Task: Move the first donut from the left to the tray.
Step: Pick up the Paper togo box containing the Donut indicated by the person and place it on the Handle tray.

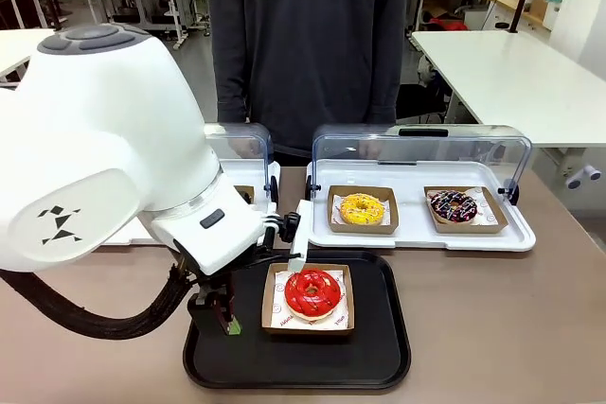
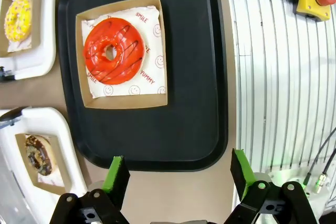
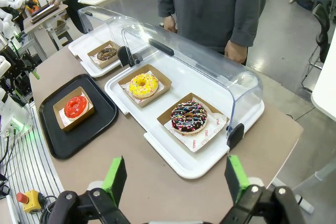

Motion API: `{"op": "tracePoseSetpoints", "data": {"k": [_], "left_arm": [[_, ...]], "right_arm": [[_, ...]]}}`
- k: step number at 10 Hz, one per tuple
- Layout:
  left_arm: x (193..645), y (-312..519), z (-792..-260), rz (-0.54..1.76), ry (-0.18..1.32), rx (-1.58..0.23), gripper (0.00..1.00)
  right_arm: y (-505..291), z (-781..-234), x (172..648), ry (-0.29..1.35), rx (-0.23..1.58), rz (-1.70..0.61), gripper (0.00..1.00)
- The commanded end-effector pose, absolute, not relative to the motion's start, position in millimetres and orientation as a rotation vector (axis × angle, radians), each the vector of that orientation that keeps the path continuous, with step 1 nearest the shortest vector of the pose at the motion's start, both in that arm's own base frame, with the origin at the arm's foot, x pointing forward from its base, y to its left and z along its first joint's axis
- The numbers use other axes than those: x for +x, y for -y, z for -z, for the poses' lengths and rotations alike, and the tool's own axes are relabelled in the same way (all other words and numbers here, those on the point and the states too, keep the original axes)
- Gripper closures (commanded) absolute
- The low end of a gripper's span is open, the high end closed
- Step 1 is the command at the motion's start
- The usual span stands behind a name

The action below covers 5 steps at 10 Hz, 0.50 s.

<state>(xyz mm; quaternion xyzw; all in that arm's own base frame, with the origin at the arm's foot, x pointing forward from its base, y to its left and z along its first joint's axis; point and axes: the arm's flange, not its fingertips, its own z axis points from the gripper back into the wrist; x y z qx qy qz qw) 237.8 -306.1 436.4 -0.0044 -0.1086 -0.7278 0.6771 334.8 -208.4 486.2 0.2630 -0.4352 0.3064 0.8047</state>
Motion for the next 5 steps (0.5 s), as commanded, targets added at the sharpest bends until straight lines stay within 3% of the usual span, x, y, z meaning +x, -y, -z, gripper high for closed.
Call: {"op": "tracePoseSetpoints", "data": {"k": [1,5], "left_arm": [[237.2,309.1,-435.0,1.630,0.252,-0.002,0.00],[237.2,309.1,-435.0,1.630,0.252,-0.002,0.00]], "right_arm": [[209.1,-488.5,337.5,0.961,0.566,-0.667,0.00],[209.1,-488.5,337.5,0.961,0.566,-0.667,0.00]]}}
